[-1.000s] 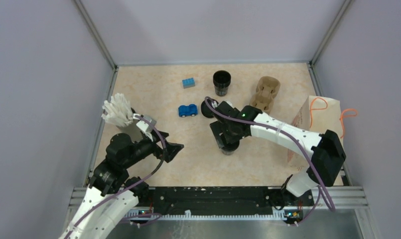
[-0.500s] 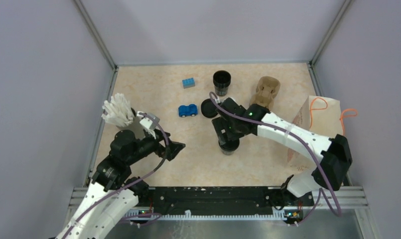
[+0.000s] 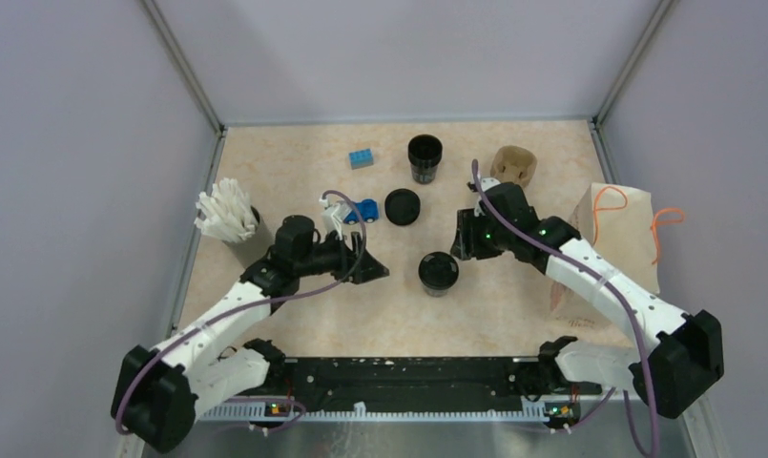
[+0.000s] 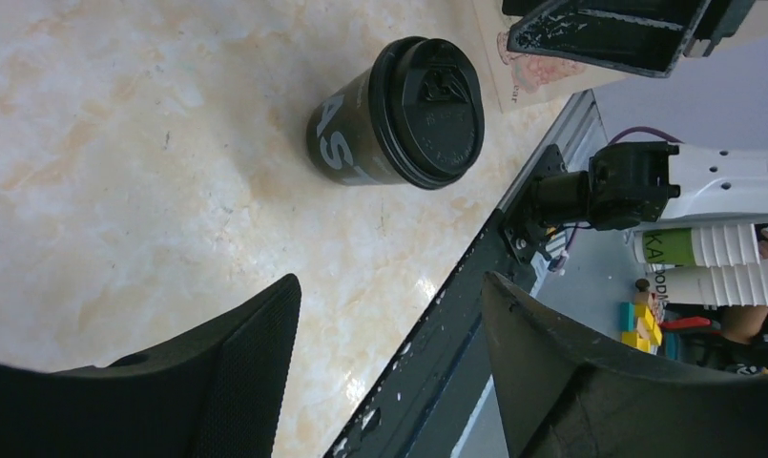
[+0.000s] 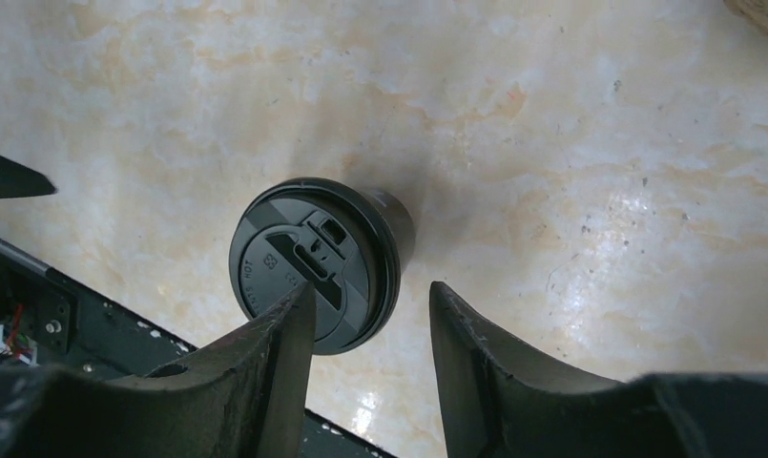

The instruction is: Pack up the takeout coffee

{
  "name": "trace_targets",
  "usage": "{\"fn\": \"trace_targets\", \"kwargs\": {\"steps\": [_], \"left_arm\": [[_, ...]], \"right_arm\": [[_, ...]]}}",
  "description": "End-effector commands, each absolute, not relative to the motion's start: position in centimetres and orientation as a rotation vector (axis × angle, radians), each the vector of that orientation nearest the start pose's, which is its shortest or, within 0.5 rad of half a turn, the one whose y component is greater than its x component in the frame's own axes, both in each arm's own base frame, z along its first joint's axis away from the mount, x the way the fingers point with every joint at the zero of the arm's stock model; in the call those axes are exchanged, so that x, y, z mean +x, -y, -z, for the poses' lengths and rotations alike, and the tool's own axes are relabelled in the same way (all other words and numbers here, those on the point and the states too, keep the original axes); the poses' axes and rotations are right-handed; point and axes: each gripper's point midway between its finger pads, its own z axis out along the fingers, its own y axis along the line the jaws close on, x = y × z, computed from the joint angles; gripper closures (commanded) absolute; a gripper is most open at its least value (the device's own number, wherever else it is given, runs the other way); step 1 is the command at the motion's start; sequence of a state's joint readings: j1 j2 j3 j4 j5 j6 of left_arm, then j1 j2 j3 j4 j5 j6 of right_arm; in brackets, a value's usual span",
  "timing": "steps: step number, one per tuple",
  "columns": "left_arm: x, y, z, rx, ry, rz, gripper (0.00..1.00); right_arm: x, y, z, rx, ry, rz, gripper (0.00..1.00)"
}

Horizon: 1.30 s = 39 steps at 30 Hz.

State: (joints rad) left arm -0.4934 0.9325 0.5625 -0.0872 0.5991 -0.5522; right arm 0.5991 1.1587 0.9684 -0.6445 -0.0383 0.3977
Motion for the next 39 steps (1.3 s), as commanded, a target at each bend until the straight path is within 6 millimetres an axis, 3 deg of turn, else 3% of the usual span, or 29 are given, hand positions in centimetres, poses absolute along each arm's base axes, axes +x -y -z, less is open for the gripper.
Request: {"fn": "trace_targets", "kwargs": {"steps": [1, 10, 23, 29, 39], "left_arm": [[20.9, 26.7, -19.3, 0.385, -2.022, 1.39, 0.26], [22.1, 30.1, -16.4, 0.404, -2.048, 1.425, 0.25], [23.2, 33.4, -14.6, 0.479, -2.047, 1.466, 0.31], [23.4, 33.8, -13.8, 0.5, -2.048, 1.458, 0.32], [24.0, 33.0, -10.6, 0.48, -2.144, 1.326, 0.39]], "right_arm": [[25.1, -21.5, -17.4, -0.341, -2.334, -0.725, 0.54], [25.3, -21.3, -14.4, -0.381, -2.407, -0.743, 0.6], [24.4, -20.3, -12.4, -0.373, -2.426, -0.738, 0.61], [23.3, -20.5, -11.1, -0.374, -2.414, -0.792, 0.65], [22.8, -20.2, -9.7, -0.362, -2.409, -0.796, 0.67]]}}
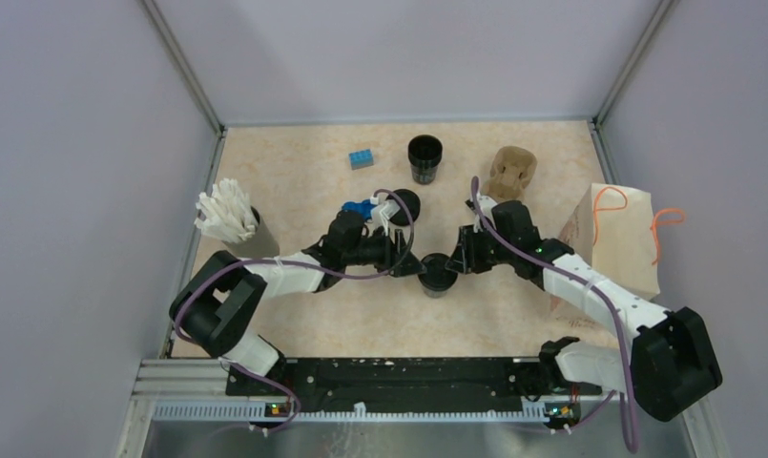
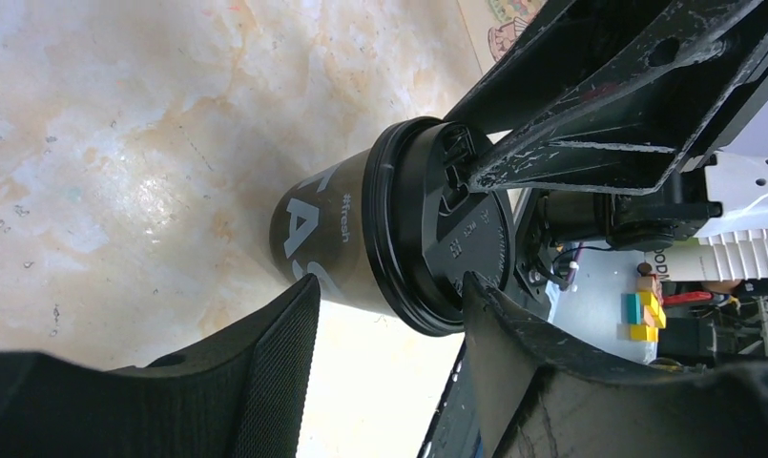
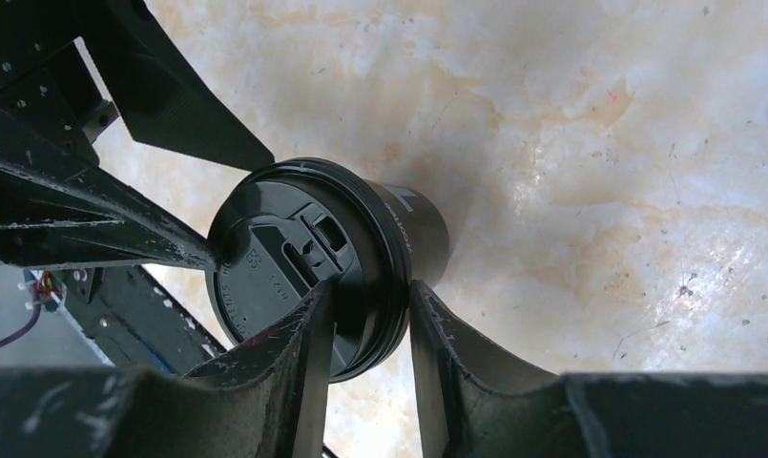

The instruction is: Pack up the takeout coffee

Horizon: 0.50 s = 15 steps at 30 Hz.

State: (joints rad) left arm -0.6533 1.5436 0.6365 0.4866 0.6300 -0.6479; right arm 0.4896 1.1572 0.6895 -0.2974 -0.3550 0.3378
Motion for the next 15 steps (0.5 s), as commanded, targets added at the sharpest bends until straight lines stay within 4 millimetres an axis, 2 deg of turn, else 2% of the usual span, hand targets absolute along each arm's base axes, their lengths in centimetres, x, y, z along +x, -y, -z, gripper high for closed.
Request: {"fn": "trace_targets", "kwargs": {"steps": [1, 10, 15], "left_arm": [[24.0, 32.8, -10.2, 0.476, -2.16, 1.305, 0.41], [22.8, 30.3, -4.5, 0.423, -2.376, 1.039, 0.54], [21.7, 29.3, -3.2, 0.385, -2.421, 0.984, 0.64]], "right_arm": [[22.7, -20.1, -9.4, -0.359, -2.414, -0.79, 0.67], [21.6, -19.3, -7.2, -0.308, -2.461, -0.787, 0.67], [20.7, -18.7, -6.0, -0.256, -2.484, -0.779, 0.68]]}}
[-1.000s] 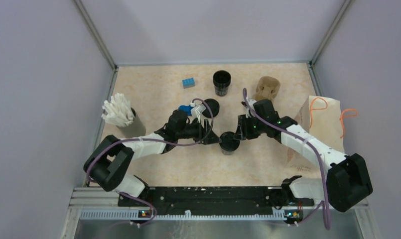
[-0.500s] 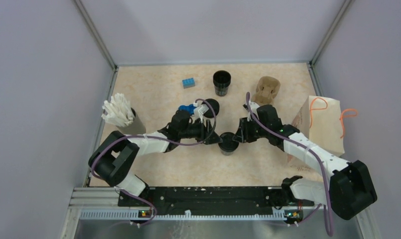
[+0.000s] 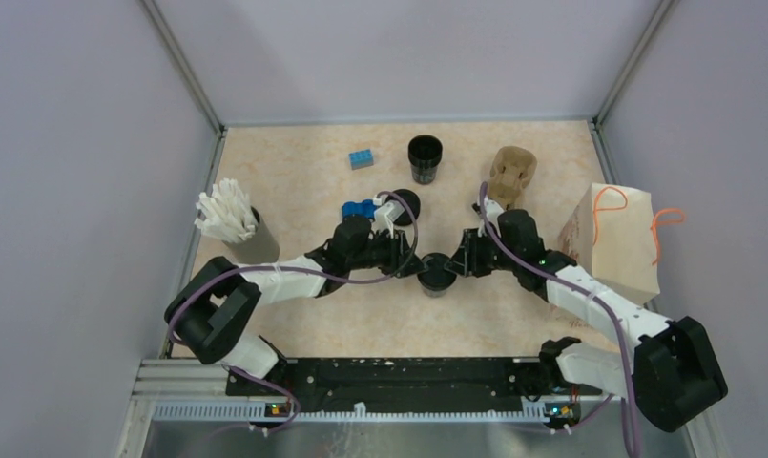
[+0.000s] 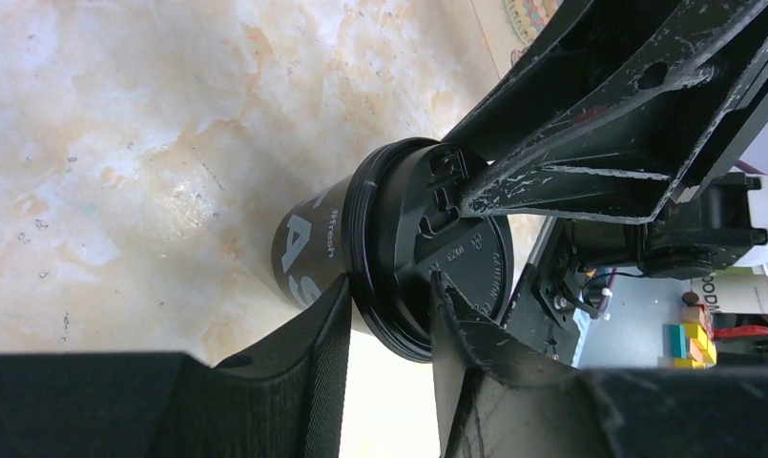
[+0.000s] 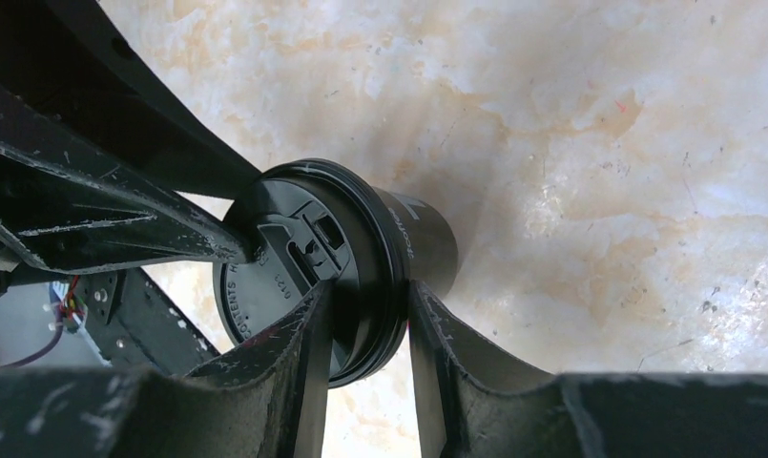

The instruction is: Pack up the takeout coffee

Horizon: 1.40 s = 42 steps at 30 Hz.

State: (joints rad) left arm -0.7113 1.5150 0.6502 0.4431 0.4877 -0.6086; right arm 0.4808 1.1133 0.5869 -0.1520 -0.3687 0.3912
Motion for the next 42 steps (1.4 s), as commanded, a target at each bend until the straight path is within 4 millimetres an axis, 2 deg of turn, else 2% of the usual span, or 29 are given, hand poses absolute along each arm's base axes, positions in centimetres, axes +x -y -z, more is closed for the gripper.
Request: {"fn": "trace_targets", "kwargs": {"steps": [1, 5, 10, 13, 15, 21, 27, 29, 31, 34, 38, 42], "left_arm": [[21.5, 29.0, -2.6, 0.373, -2.442, 0.955, 0.66], [19.9, 28.4, -0.1, 0.358, -2.515, 0.94, 0.68], [18.2, 28.5, 2.1, 0.339, -2.575, 0.935, 0.71], [17.2, 28.8, 2.4, 0.336, -2.593, 0.977, 0.73], [16.9, 29.3, 1.4, 0.35, -2.565, 1.033, 0.73], [17.6, 31.5, -4.1, 0.422, -2.438, 1.174, 0.65], [18.4, 31.9, -6.1, 0.439, -2.382, 1.176, 0.46], [18.5, 32.5, -7.2, 0.46, -2.345, 1.217, 0.41], [18.7, 33.0, -8.8, 0.481, -2.298, 1.272, 0.36], [19.4, 33.5, -10.9, 0.485, -2.247, 1.305, 0.35], [20.6, 32.6, -11.7, 0.465, -2.248, 1.244, 0.34], [21.0, 31.8, -12.3, 0.455, -2.228, 1.227, 0.26]], "right_arm": [[20.6, -18.5, -5.7, -0.243, -2.489, -0.775, 0.68], [20.2, -18.3, -4.8, -0.211, -2.505, -0.778, 0.68], [19.7, -18.0, -3.9, -0.187, -2.525, -0.767, 0.68], [19.7, -18.0, -3.9, -0.185, -2.52, -0.774, 0.68], [19.7, -18.4, -4.3, -0.204, -2.498, -0.807, 0.68], [20.4, -19.3, -6.3, -0.234, -2.433, -0.857, 0.68], [20.1, -19.4, -5.1, -0.228, -2.45, -0.869, 0.68], [20.0, -19.4, -5.0, -0.228, -2.453, -0.875, 0.68], [20.1, -19.4, -5.0, -0.227, -2.45, -0.869, 0.68], [20.2, -19.4, -5.1, -0.232, -2.446, -0.871, 0.68], [20.3, -19.6, -5.4, -0.247, -2.439, -0.877, 0.68], [20.2, -19.7, -5.6, -0.27, -2.43, -0.883, 0.69]]}}
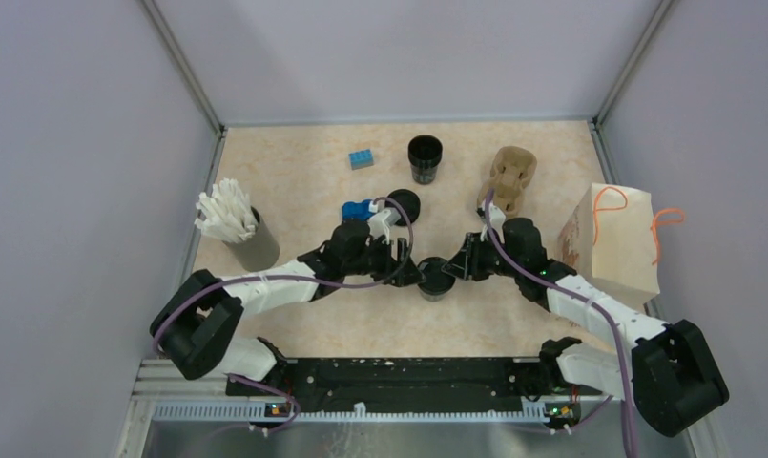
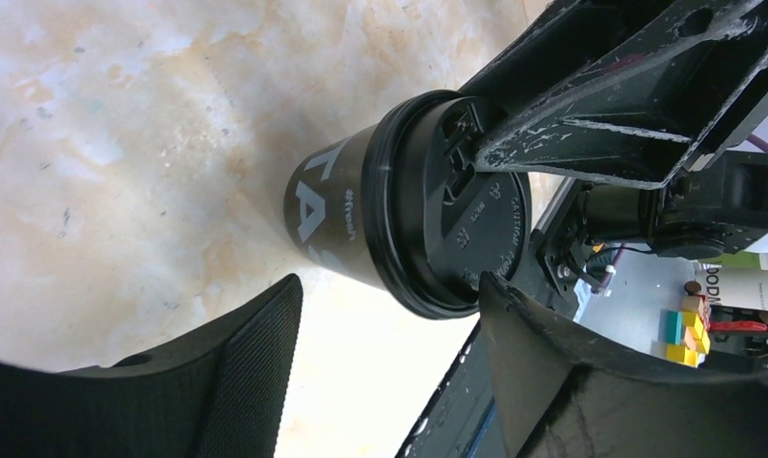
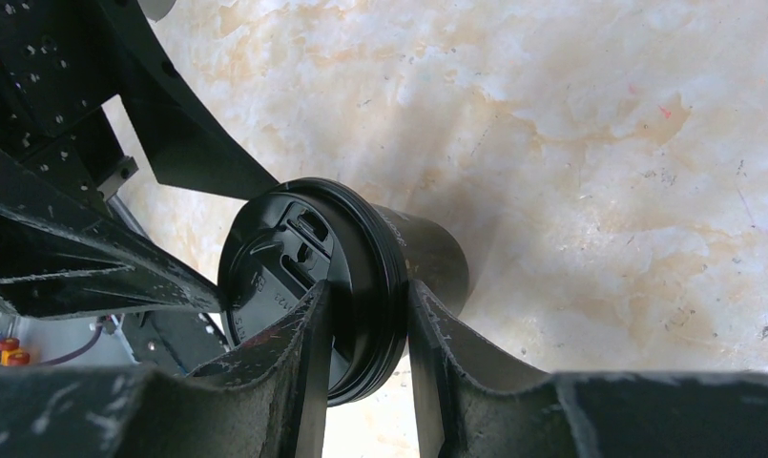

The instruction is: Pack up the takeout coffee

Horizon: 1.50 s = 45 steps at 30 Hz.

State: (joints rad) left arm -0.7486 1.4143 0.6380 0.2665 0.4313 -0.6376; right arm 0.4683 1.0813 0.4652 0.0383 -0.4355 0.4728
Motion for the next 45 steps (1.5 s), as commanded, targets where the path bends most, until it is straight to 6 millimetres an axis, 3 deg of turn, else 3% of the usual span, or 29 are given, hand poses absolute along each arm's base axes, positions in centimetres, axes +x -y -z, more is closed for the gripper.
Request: {"fn": "trace_targets", "kwargs": {"steps": [1, 8, 16, 23, 32, 34, 37, 41, 45], "left_arm": [[20.9, 31.8, -12.5, 0.456, -2.222, 1.234, 0.25], [19.4, 32.3, -11.9, 0.444, -2.216, 1.364, 0.29], [19.4, 32.7, -10.9, 0.42, -2.227, 1.424, 0.36], [19.8, 30.0, -6.1, 0.252, -2.423, 1.198, 0.51], [19.5, 27.9, -3.1, 0.138, -2.533, 1.048, 0.58], [19.4, 28.3, -3.9, 0.148, -2.505, 1.089, 0.58], [20.0, 29.6, -7.2, 0.211, -2.407, 1.183, 0.55], [21.1, 31.2, -12.6, 0.276, -2.258, 1.284, 0.4], [22.8, 31.6, -15.2, 0.304, -2.184, 1.262, 0.33]], "right_arm": [[20.2, -19.6, -5.6, -0.27, -2.431, -0.882, 0.69], [20.4, -19.7, -5.8, -0.27, -2.42, -0.885, 0.69], [20.3, -19.7, -5.6, -0.27, -2.421, -0.89, 0.69], [19.6, -19.5, -4.4, -0.233, -2.452, -0.897, 0.69], [19.0, -19.0, -3.0, -0.212, -2.502, -0.873, 0.69], [19.0, -19.1, -3.1, -0.22, -2.498, -0.878, 0.69], [19.3, -19.5, -3.8, -0.243, -2.473, -0.898, 0.69], [20.2, -20.0, -5.8, -0.273, -2.42, -0.916, 0.69], [20.8, -20.5, -7.2, -0.31, -2.379, -0.924, 0.69]]}}
